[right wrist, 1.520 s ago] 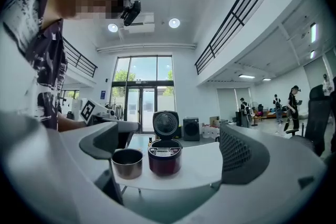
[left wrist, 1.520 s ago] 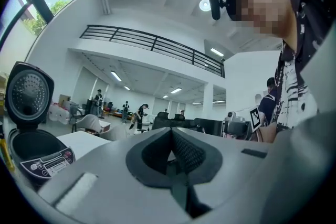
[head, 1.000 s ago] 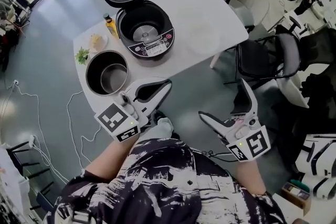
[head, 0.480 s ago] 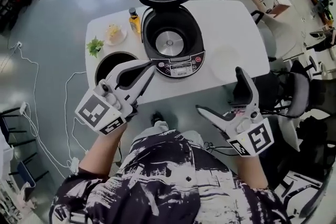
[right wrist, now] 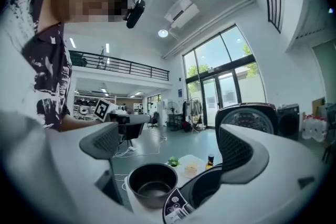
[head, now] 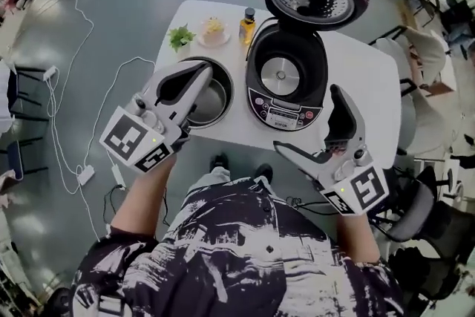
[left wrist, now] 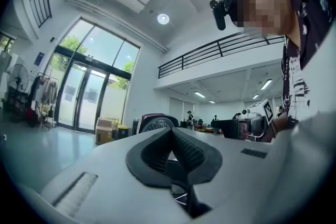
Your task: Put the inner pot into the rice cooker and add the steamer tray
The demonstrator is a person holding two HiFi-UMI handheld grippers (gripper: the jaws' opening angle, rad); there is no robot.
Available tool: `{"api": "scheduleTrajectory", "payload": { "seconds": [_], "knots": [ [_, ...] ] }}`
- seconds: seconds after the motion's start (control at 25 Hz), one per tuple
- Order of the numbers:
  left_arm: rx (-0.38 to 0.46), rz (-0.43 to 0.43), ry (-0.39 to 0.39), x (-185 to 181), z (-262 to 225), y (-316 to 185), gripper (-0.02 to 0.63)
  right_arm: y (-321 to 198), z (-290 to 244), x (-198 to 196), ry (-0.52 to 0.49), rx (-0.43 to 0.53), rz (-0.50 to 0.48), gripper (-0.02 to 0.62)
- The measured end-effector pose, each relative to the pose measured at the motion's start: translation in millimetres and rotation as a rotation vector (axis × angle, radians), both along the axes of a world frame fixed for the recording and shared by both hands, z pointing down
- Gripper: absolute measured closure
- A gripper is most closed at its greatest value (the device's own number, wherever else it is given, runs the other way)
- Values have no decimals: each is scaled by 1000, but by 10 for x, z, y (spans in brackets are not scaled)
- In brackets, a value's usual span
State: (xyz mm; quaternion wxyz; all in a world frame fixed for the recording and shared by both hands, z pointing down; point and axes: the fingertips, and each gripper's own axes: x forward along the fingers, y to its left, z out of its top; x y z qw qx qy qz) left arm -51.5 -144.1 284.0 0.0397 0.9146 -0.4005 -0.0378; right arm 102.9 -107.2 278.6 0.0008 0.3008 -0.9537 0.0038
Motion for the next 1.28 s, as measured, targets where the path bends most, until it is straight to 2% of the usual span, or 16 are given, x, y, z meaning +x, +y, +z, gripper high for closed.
{"api": "scheduleTrajectory", "payload": {
  "seconds": [0.24, 0.44, 0.6, 0.8, 1.0, 1.28],
  "knots": [
    [17, -155, 12, -314, -59, 140, 601, -153, -80, -513, 31, 21, -207, 43],
    [5, -247, 18, -776, 83, 278, 601, -464, 88, -1264, 160, 13, -317, 43],
    [-7, -309, 51, -1137, 184, 402, 601, -847, 555, -1938, 310, -110, -389, 43],
    [-27, -332, 81, -1390, 269, 545, 601, -1233, 1452, -2468, 520, -324, -388, 44],
    [-41, -328, 95, -1595, 330, 590, 601, -1364, 2260, -2737, 691, -486, -408, 46],
    [-61, -323, 106, -1842, 394, 621, 601, -1497, 3103, -2817, 926, -573, -445, 46]
  ]
}}
